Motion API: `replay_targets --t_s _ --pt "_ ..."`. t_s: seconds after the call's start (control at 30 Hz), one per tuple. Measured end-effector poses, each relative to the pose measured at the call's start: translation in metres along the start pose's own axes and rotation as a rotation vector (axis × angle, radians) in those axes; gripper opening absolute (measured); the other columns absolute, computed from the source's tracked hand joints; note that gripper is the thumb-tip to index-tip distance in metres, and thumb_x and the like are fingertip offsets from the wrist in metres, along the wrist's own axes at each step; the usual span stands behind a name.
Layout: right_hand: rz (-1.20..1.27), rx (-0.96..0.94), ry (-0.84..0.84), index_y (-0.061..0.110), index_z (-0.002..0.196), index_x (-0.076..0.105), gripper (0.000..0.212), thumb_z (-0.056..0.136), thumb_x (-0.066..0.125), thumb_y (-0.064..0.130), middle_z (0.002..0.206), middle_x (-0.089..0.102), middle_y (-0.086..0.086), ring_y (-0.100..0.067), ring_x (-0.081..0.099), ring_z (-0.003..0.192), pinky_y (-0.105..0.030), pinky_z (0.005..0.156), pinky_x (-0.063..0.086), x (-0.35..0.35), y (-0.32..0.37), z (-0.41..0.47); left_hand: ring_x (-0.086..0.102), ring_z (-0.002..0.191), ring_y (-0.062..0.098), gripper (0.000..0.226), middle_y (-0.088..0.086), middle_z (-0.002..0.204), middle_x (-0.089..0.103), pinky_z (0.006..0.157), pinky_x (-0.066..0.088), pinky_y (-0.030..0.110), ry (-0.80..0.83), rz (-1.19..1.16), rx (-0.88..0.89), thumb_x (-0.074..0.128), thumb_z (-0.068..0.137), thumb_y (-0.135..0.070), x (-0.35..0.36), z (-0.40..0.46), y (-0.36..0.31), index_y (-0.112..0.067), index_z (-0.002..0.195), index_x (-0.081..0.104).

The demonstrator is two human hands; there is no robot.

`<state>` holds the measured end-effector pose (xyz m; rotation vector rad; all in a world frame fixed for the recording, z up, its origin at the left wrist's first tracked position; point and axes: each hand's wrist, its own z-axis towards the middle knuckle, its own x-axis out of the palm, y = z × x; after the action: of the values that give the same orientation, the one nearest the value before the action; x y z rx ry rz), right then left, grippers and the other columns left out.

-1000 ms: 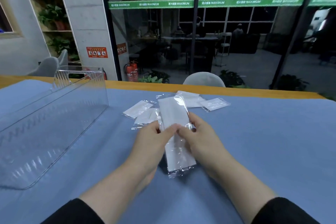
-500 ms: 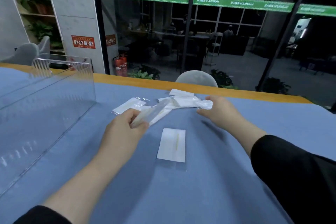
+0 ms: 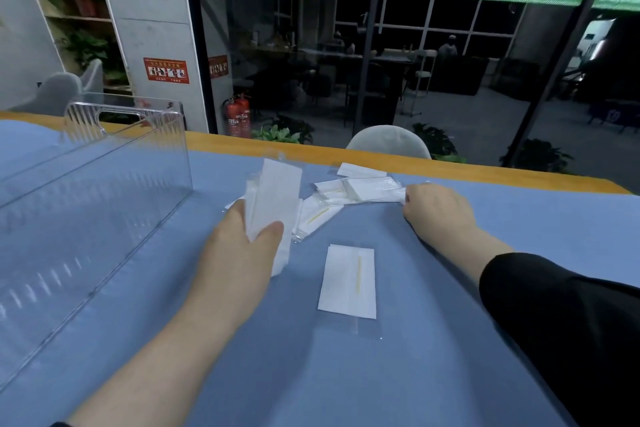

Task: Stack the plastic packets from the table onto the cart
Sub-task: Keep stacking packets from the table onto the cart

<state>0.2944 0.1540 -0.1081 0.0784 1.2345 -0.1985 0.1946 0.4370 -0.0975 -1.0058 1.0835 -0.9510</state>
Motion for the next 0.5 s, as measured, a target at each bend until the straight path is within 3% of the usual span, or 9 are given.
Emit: replay_targets --t_s 0.13,0.2,0.27,0.33,0.4,0.5 --pt "0.73 0.128 -0.178 0.013 0.079 0.053 0.022 0.096 0.045 0.026 0.071 0.056 -0.001 -0.024 0.05 0.064 -0.031 0.054 0.036 -0.045 0.002 -0.009 0.069 0.086 0.001 0.012 -0.02 0.091 0.074 0.06 0.05 0.014 0.041 -0.114 0.031 0.06 0.099 -0.026 -0.004 -0.003 -0.007 -0.034 0.096 0.069" --pt "1.018 0.058 -0.143 0.011 0.078 0.056 0.023 0.096 0.046 0.022 0.076 0.061 -0.011 -0.032 0.06 0.07 -0.037 0.059 0.052 -0.076 0.013 -0.018 0.071 0.087 0.002 0.012 -0.021 0.092 0.075 0.073 0.054 0.021 0.11 -0.18 0.046 0.062 0.098 -0.027 -0.005 -0.006 -0.011 -0.034 0.099 0.071" --pt "1.236 -0.078 0.061 0.01 0.078 0.059 0.025 0.1 0.049 0.014 0.075 0.066 -0.009 -0.03 0.068 0.075 -0.044 0.072 0.062 -0.098 0.032 -0.036 0.073 0.096 0.011 0.015 -0.015 0.1 0.077 0.087 0.057 0.037 0.194 -0.236 0.042 0.065 0.098 -0.026 -0.006 -0.009 -0.015 -0.032 0.109 0.072" --pt "1.359 -0.222 0.261 0.009 0.08 0.06 0.025 0.102 0.05 0.008 0.073 0.066 -0.007 -0.023 0.067 0.072 -0.043 0.075 0.062 -0.108 0.049 -0.05 0.073 0.098 0.01 0.016 -0.012 0.102 0.078 0.092 0.055 0.036 0.249 -0.266 0.051 0.065 0.097 -0.021 -0.005 -0.012 -0.019 -0.028 0.11 0.072" --pt "1.414 -0.323 0.355 0.01 0.082 0.061 0.024 0.104 0.052 0.009 0.076 0.066 -0.007 -0.02 0.065 0.074 -0.041 0.076 0.061 -0.107 0.063 -0.057 0.074 0.097 0.01 0.015 -0.011 0.1 0.078 0.091 0.056 0.036 0.25 -0.266 0.05 0.066 0.096 -0.017 -0.003 -0.014 -0.02 -0.026 0.106 0.072" --pt "1.277 -0.311 0.197 0.014 0.102 0.066 0.012 0.103 0.057 0.021 0.088 0.072 0.004 -0.016 0.068 0.086 -0.038 0.086 0.058 -0.09 0.064 -0.041 0.074 0.089 0.014 0.013 -0.012 0.091 0.078 0.082 0.058 0.034 0.091 -0.218 0.064 0.069 0.094 -0.016 -0.004 -0.009 -0.015 -0.028 0.098 0.073"
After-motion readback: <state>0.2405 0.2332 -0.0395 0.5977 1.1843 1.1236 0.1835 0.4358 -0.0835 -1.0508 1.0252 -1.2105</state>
